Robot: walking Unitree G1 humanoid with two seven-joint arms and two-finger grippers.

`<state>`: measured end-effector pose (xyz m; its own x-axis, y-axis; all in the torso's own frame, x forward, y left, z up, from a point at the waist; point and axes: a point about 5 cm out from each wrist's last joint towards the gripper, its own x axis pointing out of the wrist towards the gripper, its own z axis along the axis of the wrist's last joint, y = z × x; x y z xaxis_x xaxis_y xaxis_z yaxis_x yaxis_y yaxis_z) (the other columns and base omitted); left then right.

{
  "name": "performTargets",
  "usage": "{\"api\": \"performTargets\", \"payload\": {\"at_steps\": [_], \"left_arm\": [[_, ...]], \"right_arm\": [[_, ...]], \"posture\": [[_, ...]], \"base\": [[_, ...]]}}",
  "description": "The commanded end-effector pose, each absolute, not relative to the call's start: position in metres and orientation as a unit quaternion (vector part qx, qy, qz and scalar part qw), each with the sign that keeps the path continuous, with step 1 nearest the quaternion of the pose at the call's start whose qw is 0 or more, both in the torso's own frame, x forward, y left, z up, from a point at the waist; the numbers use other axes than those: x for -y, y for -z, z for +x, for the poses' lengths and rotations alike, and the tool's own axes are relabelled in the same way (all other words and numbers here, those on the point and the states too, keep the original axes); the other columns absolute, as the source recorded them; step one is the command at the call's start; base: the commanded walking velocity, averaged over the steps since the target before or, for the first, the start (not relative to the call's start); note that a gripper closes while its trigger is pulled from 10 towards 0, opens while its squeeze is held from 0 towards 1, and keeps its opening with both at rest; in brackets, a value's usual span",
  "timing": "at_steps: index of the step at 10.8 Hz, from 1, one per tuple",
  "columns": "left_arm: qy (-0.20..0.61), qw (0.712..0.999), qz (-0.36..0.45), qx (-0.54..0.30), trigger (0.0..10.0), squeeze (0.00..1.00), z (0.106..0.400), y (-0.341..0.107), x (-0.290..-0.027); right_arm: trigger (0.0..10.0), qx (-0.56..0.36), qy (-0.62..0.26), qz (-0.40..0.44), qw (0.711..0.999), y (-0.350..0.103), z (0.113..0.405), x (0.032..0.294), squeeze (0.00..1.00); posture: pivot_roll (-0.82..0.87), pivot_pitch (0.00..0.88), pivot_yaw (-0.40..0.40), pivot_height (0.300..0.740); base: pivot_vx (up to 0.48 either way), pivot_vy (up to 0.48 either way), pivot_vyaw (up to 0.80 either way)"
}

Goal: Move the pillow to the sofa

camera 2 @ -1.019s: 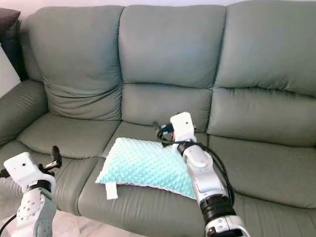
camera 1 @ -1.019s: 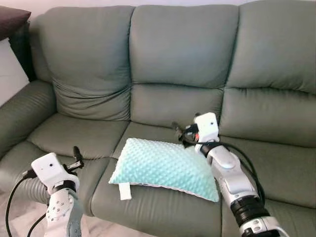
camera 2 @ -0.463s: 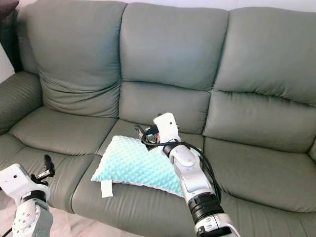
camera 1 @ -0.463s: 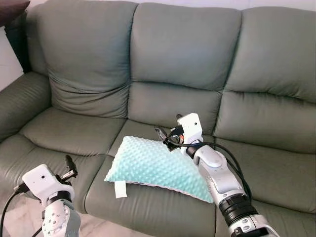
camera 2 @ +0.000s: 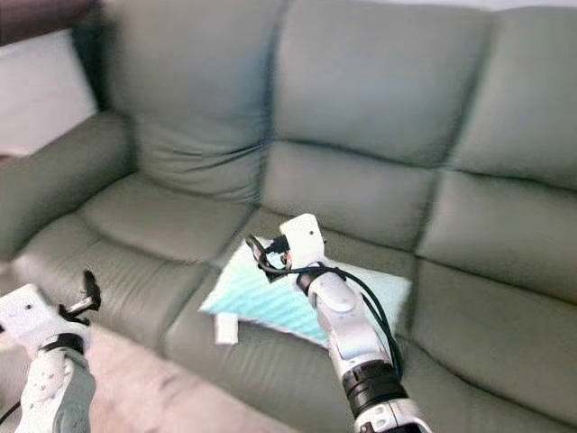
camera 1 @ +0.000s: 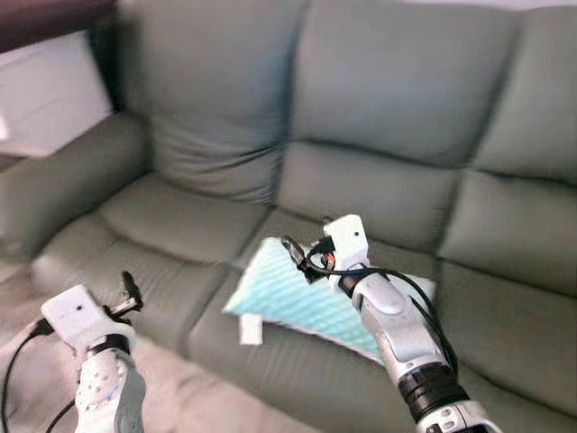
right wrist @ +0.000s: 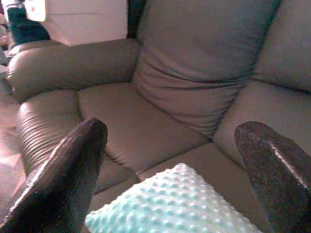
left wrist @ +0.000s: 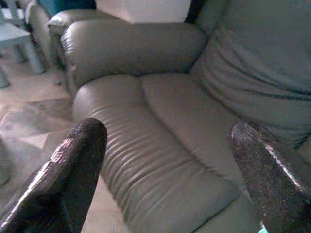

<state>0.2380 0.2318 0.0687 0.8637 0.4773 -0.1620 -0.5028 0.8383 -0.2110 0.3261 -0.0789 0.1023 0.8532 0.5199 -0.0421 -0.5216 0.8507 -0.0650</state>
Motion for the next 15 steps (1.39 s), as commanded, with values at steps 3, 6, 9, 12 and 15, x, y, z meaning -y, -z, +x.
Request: {"api": "performTargets", "payload": {"at_steps": [3, 6, 9, 12, 15], "left_arm": [[-0.224, 0.967, -0.115, -0.049, 10.0, 0.00, 0.2385, -0.0695, -0.2287], [-0.231, 0.964, -0.120, -0.047, 10.0, 0.00, 0.2399, -0.0723, -0.2302], [-0.228, 0.964, -0.127, -0.050, 10.0, 0.00, 0.2361, -0.0694, -0.2276], [-0.229, 0.964, -0.128, -0.050, 10.0, 0.00, 0.2358, -0.0692, -0.2278], [-0.230, 0.964, -0.126, -0.052, 10.0, 0.00, 0.2357, -0.0687, -0.2282]], "right_arm": [[10.0, 0.004, -0.277, -0.042, 0.960, -0.1082, 0.3249, 0.0755, 0.00], [10.0, 0.005, -0.272, -0.046, 0.961, -0.1088, 0.3269, 0.0783, 0.00], [10.0, 0.005, -0.285, -0.049, 0.957, -0.1079, 0.3241, 0.0744, 0.00], [10.0, 0.005, -0.290, -0.041, 0.956, -0.1086, 0.3237, 0.0731, 0.00], [10.0, 0.012, -0.291, -0.054, 0.955, -0.1110, 0.3247, 0.0723, 0.00]], "posture": [[-0.15, 0.082, 0.075, 0.740], [-0.14, 0.078, 0.074, 0.740], [-0.14, 0.088, 0.069, 0.740], [-0.14, 0.093, 0.069, 0.740], [-0.14, 0.092, 0.070, 0.740]], "base": [[0.000, 0.000, 0.80], [0.000, 0.000, 0.80], [0.000, 0.000, 0.80], [0.000, 0.000, 0.79], [0.000, 0.000, 0.27]]}}
